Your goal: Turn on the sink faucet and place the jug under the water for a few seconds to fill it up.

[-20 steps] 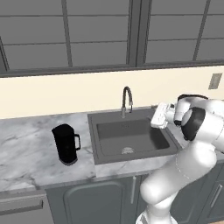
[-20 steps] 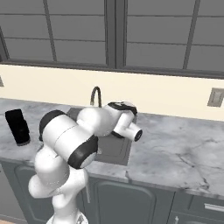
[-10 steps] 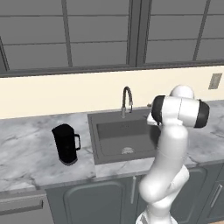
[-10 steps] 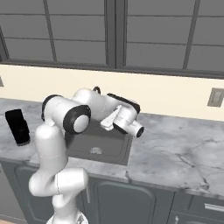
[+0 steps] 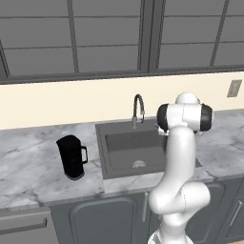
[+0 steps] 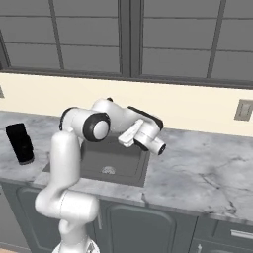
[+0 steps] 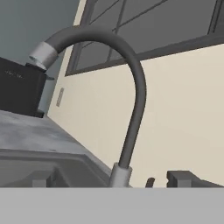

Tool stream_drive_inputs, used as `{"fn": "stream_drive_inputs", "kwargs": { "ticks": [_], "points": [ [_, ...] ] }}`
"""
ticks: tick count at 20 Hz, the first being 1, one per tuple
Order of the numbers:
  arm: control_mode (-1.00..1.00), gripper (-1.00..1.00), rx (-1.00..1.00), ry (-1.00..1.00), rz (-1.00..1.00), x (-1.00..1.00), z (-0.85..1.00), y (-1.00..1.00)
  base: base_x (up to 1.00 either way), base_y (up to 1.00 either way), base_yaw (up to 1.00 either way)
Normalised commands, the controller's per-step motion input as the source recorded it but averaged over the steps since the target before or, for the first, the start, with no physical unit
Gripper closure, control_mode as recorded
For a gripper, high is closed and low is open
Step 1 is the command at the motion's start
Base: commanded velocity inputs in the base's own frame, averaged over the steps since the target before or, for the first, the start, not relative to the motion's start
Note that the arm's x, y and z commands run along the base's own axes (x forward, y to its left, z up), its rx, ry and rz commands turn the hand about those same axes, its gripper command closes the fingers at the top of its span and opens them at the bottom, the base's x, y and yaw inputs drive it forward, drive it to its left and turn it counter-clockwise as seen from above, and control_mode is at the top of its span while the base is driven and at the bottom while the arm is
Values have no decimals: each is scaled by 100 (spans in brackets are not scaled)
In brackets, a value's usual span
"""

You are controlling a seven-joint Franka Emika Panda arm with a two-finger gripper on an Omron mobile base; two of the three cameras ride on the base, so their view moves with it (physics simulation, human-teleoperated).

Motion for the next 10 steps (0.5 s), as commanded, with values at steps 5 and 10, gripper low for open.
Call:
{"fn": "stream_drive_inputs", "kwargs": {
  "ticks": [5,10],
  "points": [
    [-100,-100,0,3,0,34,-10,35,0,0,0],
    [-100,-100,0,3,0,33,-2,25,0,0,0]
  ]
}}
